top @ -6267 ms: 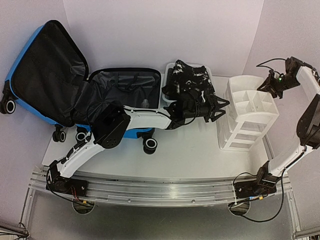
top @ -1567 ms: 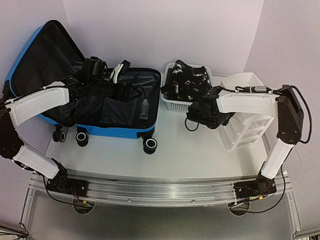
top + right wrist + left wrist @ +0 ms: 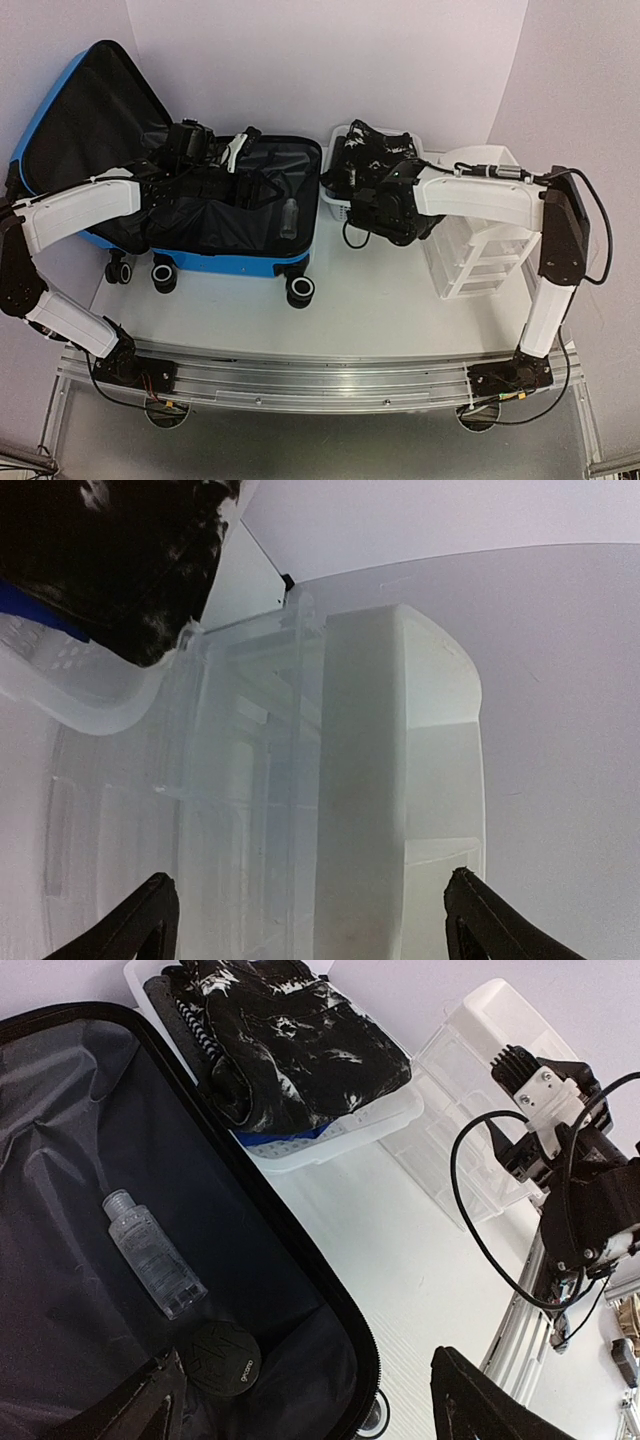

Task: Open, take out, and arrange the luggage

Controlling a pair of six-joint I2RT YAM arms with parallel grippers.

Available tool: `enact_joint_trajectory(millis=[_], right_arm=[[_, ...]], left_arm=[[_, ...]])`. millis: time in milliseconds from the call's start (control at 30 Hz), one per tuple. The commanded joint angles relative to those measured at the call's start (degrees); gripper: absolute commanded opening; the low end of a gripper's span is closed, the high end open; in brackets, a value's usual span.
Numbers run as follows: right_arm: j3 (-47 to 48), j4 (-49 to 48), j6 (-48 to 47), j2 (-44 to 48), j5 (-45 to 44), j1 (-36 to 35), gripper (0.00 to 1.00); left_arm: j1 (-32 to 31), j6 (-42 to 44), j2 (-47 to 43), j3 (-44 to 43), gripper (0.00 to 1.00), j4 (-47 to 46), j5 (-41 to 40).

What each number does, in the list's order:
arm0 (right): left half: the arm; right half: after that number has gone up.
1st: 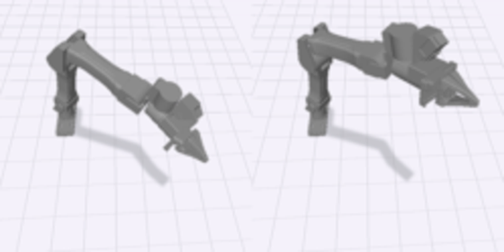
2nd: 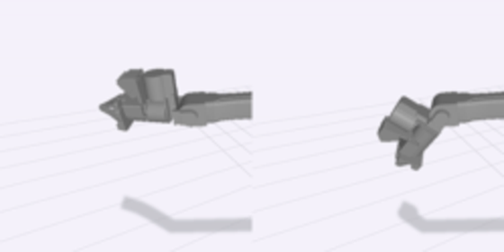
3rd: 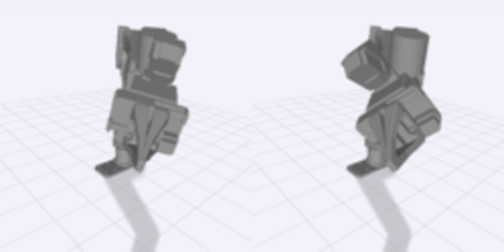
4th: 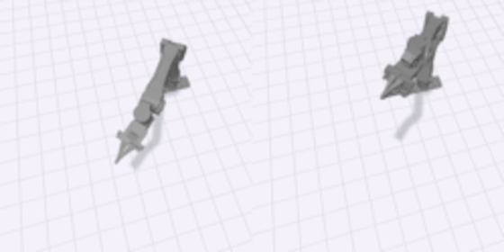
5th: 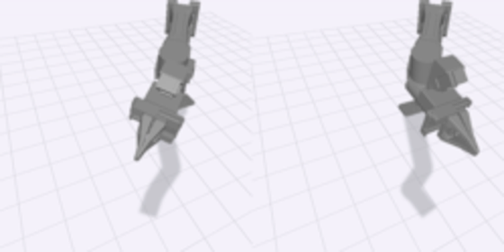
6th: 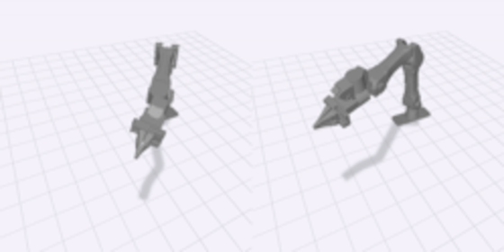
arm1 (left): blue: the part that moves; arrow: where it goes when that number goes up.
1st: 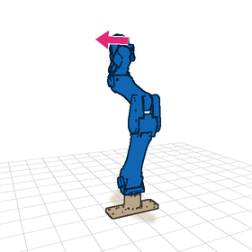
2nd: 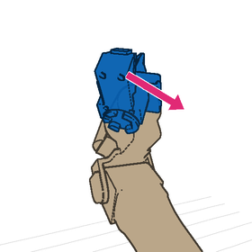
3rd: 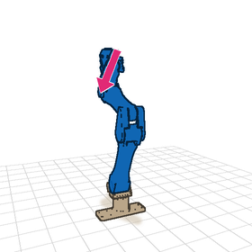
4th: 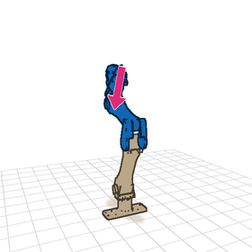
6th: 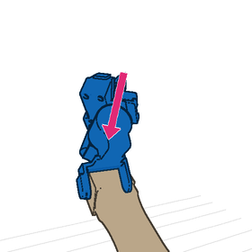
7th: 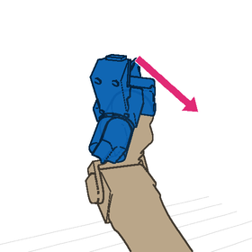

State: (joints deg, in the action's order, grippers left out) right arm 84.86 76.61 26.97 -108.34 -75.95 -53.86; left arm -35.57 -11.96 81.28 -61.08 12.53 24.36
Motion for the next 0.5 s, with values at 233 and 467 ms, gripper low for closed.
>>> enact_joint_trajectory(millis=[233,467], right_arm=[[9.9,15.8,-1.7,-1.3,12.7,-4.1,0.86],[14.0,2.0,-5.9,7.7,38.1,2.6,0.83]], left_arm=[[0.3,0.3,-2.1,0.8,0.84,-2.8,0.6],[0.3,0.0,-2.7,1.9,0.84,-3.4,1.1]])
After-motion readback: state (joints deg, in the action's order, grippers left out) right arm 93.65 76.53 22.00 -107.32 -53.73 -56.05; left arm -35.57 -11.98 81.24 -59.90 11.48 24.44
